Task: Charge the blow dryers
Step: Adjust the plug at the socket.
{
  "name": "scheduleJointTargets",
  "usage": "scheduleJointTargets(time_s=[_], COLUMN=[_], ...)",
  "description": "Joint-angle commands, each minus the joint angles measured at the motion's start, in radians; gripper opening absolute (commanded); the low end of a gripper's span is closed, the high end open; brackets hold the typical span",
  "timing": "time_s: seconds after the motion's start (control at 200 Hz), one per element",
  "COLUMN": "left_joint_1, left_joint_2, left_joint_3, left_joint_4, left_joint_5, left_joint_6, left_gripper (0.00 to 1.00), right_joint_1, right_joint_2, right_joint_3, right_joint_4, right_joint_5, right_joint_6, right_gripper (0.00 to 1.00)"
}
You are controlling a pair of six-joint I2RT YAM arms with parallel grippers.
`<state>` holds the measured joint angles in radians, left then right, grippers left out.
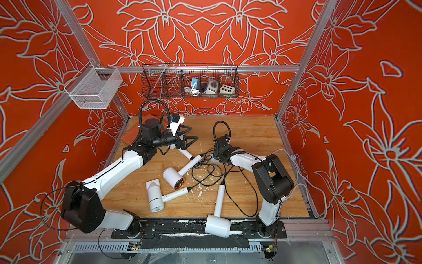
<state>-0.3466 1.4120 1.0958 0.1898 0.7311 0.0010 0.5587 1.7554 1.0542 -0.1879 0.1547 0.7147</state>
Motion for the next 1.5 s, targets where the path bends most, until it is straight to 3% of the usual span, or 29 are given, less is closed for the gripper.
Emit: scheduleJointTargets(time_s=[0.0,0.025,0.265,0.44,0.606,0.806,0.866,0.886,0.931,0.956,1.261,1.491], left_joint_1=[0.004,0.005,0.005,0.003,0.003,0.004,0.007,0.008,0.012,0.014,0.052,0.055], left_joint_2=[-0.007,-0.004,0.005,0.01,0.004,0.001,-0.004,-0.007,-0.011,-0.013,-0.021,-0.026], left_joint_3=[-0.004,-0.003,-0.016,-0.014,-0.024,-0.02,-0.019,-0.021,-0.022,-0.023,-0.027,-0.027], left_joint_4=[0.019,0.018,0.03,0.027,0.037,0.036,0.029,0.026,0.023,0.022,0.04,0.043], left_joint_5=[0.007,0.005,-0.009,-0.007,-0.012,-0.03,-0.058,-0.07,-0.095,-0.104,-0.113,-0.103], left_joint_6=[-0.004,-0.004,-0.003,-0.001,0.001,-0.006,-0.004,-0.004,-0.006,-0.006,-0.039,-0.044], left_gripper=[0.86,0.86,0.86,0.86,0.86,0.86,0.86,0.86,0.86,0.86,0.86,0.86], right_joint_1=[0.011,0.015,0.021,0.017,0.015,0.024,0.027,0.027,0.026,0.027,0.059,0.07], right_joint_2=[-0.03,-0.049,-0.269,-0.362,-0.418,-0.186,-0.14,-0.125,-0.091,-0.067,0.173,0.232], right_joint_3=[0.002,0.007,0.089,0.15,0.122,0.296,0.318,0.32,0.345,0.367,0.579,0.59], right_joint_4=[-0.187,-0.191,-0.297,-0.403,-0.392,-0.494,-0.453,-0.435,-0.42,-0.423,-0.526,-0.588], right_joint_5=[-0.018,-0.02,-0.066,-0.133,-0.142,-0.217,-0.228,-0.226,-0.214,-0.205,-0.125,0.027], right_joint_6=[-0.087,-0.103,-0.216,-0.235,-0.25,-0.369,-0.364,-0.355,-0.339,-0.331,-0.318,-0.322], right_gripper=[0.95,0.99,0.99,0.99,0.99,0.98,0.81,0.73,0.43,0.38,0.42,0.43])
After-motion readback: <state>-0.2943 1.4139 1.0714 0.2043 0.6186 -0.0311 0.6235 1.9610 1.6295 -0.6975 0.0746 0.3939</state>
